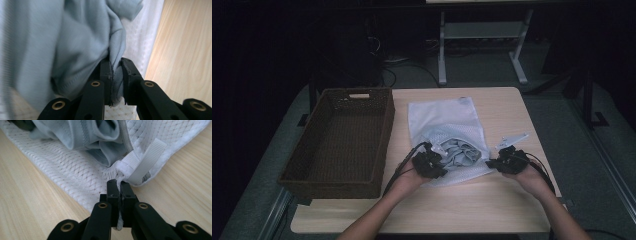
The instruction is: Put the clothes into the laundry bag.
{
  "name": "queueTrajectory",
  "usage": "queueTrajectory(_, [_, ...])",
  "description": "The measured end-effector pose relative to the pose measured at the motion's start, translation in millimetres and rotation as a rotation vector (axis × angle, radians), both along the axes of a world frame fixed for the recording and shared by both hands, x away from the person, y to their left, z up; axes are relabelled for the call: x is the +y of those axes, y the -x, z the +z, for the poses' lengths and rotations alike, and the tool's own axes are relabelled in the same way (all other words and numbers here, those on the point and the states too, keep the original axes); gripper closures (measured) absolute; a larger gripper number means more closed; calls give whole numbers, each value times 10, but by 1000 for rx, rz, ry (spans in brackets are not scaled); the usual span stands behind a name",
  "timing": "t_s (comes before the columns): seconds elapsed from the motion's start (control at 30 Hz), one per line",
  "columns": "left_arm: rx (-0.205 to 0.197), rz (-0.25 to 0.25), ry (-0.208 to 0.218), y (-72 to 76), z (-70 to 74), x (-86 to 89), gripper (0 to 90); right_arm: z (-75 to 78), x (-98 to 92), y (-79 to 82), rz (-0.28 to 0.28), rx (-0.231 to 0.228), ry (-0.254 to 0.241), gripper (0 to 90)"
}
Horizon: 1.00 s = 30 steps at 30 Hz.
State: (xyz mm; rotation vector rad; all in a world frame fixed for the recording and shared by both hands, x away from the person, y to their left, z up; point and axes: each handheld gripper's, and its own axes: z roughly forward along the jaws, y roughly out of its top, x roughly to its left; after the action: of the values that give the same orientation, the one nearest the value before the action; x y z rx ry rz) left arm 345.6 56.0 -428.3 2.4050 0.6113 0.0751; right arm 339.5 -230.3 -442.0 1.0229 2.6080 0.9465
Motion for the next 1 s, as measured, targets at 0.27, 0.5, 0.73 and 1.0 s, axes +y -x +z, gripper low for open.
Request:
queueTrajectory(0.27, [-35, 52, 94, -179, 164, -74, 808, -11, -33, -1, -12, 3, 1, 861])
queueTrajectory(0.5, [-30, 64, 125, -203, 162, -58, 809, 263, 9, 146, -12, -112, -62, 577])
queueTrajectory(0.73, [-33, 70, 150, -218, 181, -38, 811, 348, 341, 298, 105, -176, -111, 488])
queueTrajectory(1.0, [-31, 68, 159, -232, 187, -45, 811, -3, 800, 171, 215, -84, -56, 462])
